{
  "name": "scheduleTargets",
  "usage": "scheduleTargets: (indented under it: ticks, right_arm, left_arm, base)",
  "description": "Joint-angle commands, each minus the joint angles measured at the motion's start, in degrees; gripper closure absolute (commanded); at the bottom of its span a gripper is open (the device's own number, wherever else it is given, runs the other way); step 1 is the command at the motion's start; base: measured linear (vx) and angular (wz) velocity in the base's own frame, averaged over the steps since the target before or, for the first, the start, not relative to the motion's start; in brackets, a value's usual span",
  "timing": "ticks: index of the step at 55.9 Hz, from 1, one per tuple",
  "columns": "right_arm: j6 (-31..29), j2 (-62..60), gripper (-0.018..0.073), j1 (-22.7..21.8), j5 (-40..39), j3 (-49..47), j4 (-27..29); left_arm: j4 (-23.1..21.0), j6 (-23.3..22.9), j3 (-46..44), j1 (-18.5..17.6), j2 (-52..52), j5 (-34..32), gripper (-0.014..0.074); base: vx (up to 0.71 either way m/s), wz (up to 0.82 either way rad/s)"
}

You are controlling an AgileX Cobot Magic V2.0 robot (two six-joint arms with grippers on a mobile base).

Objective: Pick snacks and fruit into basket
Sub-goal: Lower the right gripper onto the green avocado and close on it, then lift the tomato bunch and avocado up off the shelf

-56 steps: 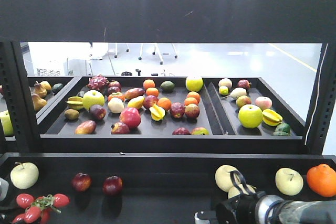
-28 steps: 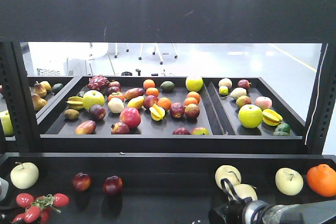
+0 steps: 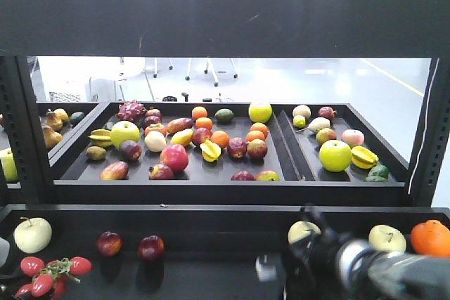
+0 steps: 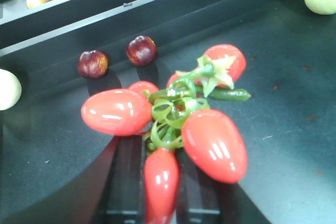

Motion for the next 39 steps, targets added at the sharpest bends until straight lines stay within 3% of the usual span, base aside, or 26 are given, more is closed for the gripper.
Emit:
scheduleTargets:
  ticks: [1, 11, 26, 39]
  right_arm:
    - [-2.0, -11.0, 0.0572, -0.1, -1.2, -1.8, -3.1]
    - [-5.6, -27.1, 0.0568, -0.1, -3.2, 0.4, -2.9]
    - [-5.4, -56.2, 0.0568, -0.2, -16.6, 19.9, -7.7]
    - [-3.6, -74.2, 0.0568, -0.2, -14.6, 29.9, -9.7]
  left_arm:
    - [-0.9, -0.9, -1.5, 0.0, -1.2, -3.8, 0.0605]
    - [-0.9, -4.3, -1.5, 0.0, -2.5, -4.5, 0.0605]
    - [-0.8, -5.6, -1.5, 0.0, -12.8, -4.9, 0.0605]
    - [-0.8, -5.6, -1.1, 0.0, -19.7, -2.1, 0.0605]
  base:
    - [0.00, 0.00]
    - [0.00, 0.00]
    - [0.00, 0.00]
    - [0.00, 0.00]
